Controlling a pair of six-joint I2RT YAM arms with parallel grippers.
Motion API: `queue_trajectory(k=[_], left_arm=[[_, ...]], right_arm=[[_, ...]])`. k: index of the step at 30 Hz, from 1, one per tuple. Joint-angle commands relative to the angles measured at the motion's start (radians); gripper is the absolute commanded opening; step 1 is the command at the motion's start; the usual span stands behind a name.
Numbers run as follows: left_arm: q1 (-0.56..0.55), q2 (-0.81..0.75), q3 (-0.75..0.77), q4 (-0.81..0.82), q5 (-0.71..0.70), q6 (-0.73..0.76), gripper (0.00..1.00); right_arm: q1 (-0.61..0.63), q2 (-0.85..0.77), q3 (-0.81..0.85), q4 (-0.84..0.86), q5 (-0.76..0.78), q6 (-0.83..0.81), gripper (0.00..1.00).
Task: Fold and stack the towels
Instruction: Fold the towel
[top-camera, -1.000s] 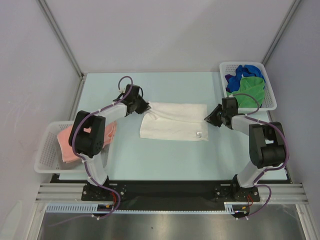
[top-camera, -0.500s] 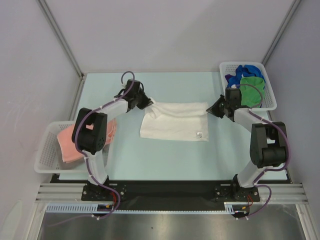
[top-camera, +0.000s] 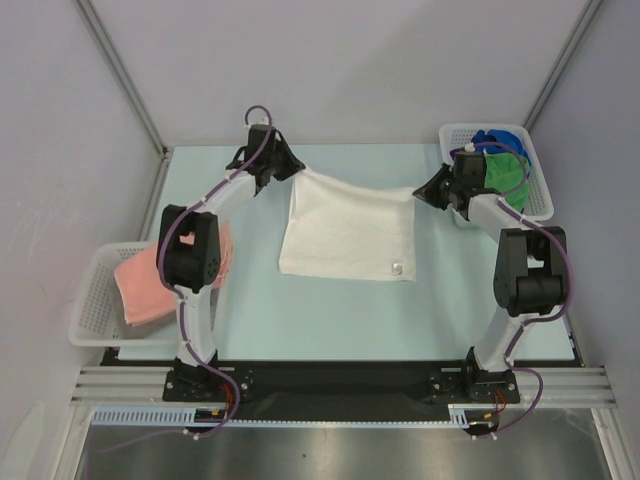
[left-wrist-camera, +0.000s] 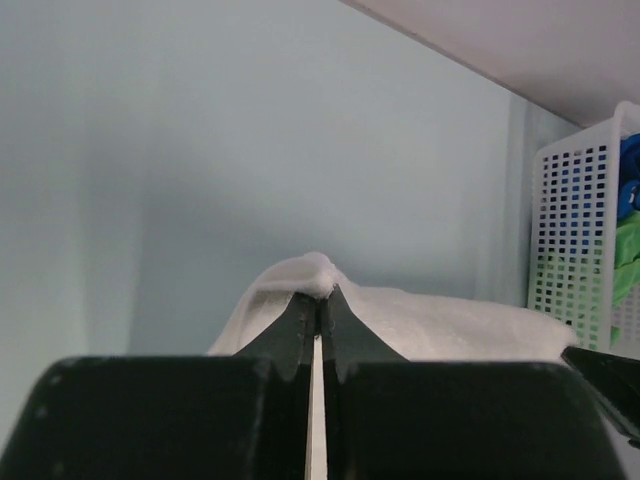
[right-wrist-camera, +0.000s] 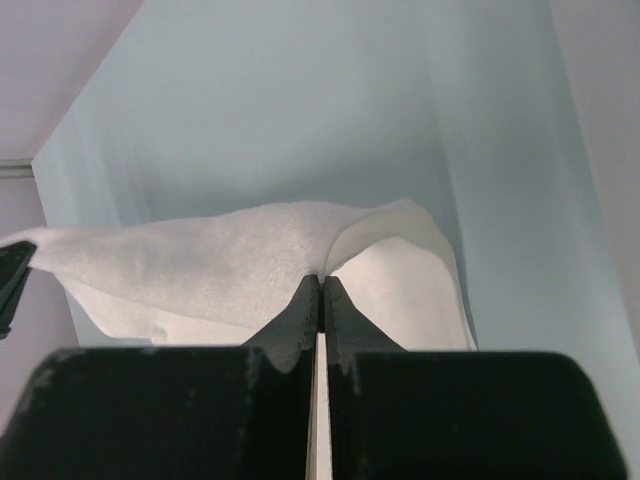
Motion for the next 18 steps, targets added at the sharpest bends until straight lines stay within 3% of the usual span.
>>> queue_trajectory(k=[1, 12, 18], left_arm=[[0.029, 0.059, 0.044, 0.046, 0.059, 0.072, 0.0], [0.112, 0.133, -0.06, 0.345, 0.359, 0.077, 0.0], [0.114, 0.108, -0.088, 0.429, 0.364, 0.062, 0.0]], right_arm=[[-0.009, 0.04, 0.078, 0.051, -0.033, -0.019, 0.0], [-0.018, 0.06, 0.067, 0.076, -0.085, -0.028, 0.0], [-0.015, 0.082, 0.055, 0.146, -0.121, -0.016, 0.0]])
